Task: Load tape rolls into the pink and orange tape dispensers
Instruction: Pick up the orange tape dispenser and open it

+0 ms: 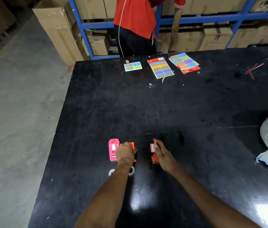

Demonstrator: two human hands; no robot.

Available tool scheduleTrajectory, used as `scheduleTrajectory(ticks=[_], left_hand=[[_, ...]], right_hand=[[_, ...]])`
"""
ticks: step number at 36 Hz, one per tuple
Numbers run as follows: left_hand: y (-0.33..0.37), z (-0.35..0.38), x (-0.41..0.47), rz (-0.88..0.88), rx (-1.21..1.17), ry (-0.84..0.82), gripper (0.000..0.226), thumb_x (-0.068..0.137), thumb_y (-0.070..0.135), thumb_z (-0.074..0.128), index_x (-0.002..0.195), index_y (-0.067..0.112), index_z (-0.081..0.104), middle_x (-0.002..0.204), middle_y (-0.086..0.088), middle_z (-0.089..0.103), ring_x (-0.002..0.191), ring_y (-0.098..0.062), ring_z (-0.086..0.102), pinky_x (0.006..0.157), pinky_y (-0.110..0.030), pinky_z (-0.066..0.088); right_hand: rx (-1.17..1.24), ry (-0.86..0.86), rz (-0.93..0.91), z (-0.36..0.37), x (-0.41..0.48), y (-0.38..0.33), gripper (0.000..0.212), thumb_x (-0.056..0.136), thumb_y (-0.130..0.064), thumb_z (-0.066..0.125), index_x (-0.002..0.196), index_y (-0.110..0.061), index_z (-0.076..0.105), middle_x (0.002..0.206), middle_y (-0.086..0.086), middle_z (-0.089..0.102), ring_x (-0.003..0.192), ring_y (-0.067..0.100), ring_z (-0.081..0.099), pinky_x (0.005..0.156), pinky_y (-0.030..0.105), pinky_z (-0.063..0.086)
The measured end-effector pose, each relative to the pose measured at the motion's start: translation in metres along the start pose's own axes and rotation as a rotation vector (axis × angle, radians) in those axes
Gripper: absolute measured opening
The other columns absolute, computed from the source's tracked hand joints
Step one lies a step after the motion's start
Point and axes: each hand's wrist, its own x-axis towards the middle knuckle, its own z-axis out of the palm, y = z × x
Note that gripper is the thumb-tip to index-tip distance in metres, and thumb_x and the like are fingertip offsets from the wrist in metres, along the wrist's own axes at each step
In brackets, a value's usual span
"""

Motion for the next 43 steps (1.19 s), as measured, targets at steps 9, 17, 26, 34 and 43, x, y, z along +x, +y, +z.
scheduleTrajectory(ticks=[9,17,26,34,43], left_hand=[[0.001,-0.014,-0.013,0.257,-1.017,-0.23,0.013,0.095,0.023,0.061,0.104,0.025,0.07,0.094,0.001,0.072,0.092,-0.016,0.07,0.079,-0.036,0.06],[-0.002,-0.025,-0.028,0.381,-1.085,-0.447,0.026,0.083,0.006,0.075,0.103,0.022,0.073,0.088,-0.007,0.076,0.087,-0.017,0.071,0.088,-0.037,0.055],[0.009,-0.016,-0.043,0.399,-1.126,-0.459,0.016,0.088,0.005,0.07,0.096,0.019,0.069,0.081,0.0,0.075,0.072,-0.007,0.073,0.069,-0.014,0.055],[-0.001,0.008,-0.041,0.353,-0.892,-0.279,0.008,0.089,0.009,0.069,0.095,0.013,0.067,0.068,0.005,0.066,0.056,0.004,0.062,0.067,-0.016,0.05],[0.001,0.049,-0.064,0.442,0.104,-0.244,0.046,0.094,0.02,0.053,0.138,0.01,0.043,0.136,-0.017,0.053,0.124,-0.036,0.053,0.103,-0.042,0.046]], right_hand=[[0.091,0.035,-0.082,0.001,-0.007,-0.013,0.043,0.108,-0.039,0.029,0.148,-0.03,0.039,0.123,0.003,0.061,0.087,0.002,0.064,0.06,0.007,0.051],[0.109,0.036,-0.166,0.008,-0.013,-0.02,0.046,0.107,-0.042,0.029,0.15,-0.032,0.04,0.135,-0.001,0.058,0.101,0.004,0.064,0.064,0.014,0.055],[0.052,0.046,-0.154,-0.009,-0.024,-0.009,0.045,0.107,-0.044,0.028,0.151,-0.038,0.039,0.136,-0.013,0.055,0.111,-0.002,0.056,0.077,-0.001,0.044],[0.086,0.181,-0.03,-0.014,-0.02,0.012,0.044,0.105,-0.049,0.03,0.147,-0.041,0.041,0.124,0.002,0.062,0.087,0.014,0.069,0.068,0.027,0.062],[0.019,0.174,0.001,-0.022,-0.028,0.012,0.046,0.107,-0.045,0.026,0.151,-0.036,0.037,0.091,-0.002,0.061,0.076,0.018,0.068,0.062,0.031,0.062]])
